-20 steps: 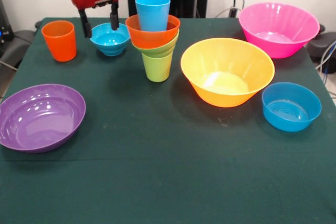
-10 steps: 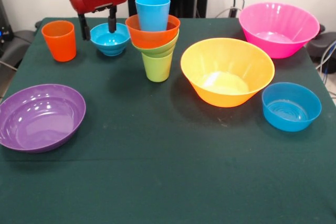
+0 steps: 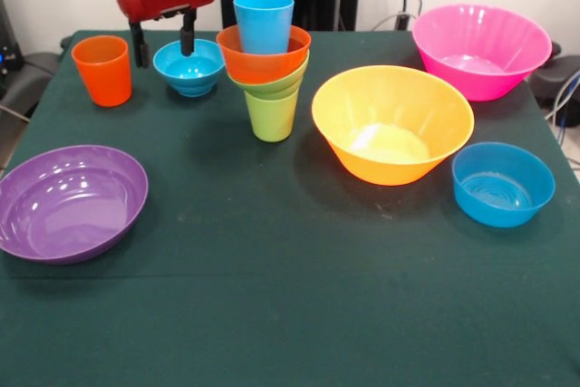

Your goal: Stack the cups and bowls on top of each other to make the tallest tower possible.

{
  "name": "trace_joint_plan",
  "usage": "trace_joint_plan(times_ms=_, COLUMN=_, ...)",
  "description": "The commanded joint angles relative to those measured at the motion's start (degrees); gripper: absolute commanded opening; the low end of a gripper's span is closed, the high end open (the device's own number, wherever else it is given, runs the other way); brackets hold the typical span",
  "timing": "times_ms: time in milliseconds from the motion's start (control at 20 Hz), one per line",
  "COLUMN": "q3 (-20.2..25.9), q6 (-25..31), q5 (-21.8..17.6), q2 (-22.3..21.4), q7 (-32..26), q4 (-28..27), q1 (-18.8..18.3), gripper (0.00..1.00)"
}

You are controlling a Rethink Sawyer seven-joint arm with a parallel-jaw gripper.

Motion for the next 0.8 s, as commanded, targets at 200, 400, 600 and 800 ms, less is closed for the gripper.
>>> trace_joint_plan(times_ms=200, q3=-0.33, q6=5.92, q5=-5.09, q2=4.60, q7=-13.07, q4=-2.84, q1=0.94, gripper=1.00)
trace_joint_plan(times_ms=400, q3=1.87, q6=2.56, q5=-4.79, q2=4.29, q7=-16.15, q4=-1.35, q1=-1.80, gripper=1.00)
trace_joint_plan(times_ms=600, q3=2.76, q6=1.69, q5=-5.34, q2=4.15, q7=-17.86, q4=-0.48, q1=-3.47, gripper=1.00)
trace_joint_plan(times_ms=800, q3=4.13, q6=2.06, q5=-4.51, q2=2.34, q7=-19.19, q4=1.40, q1=-5.33, gripper=1.00)
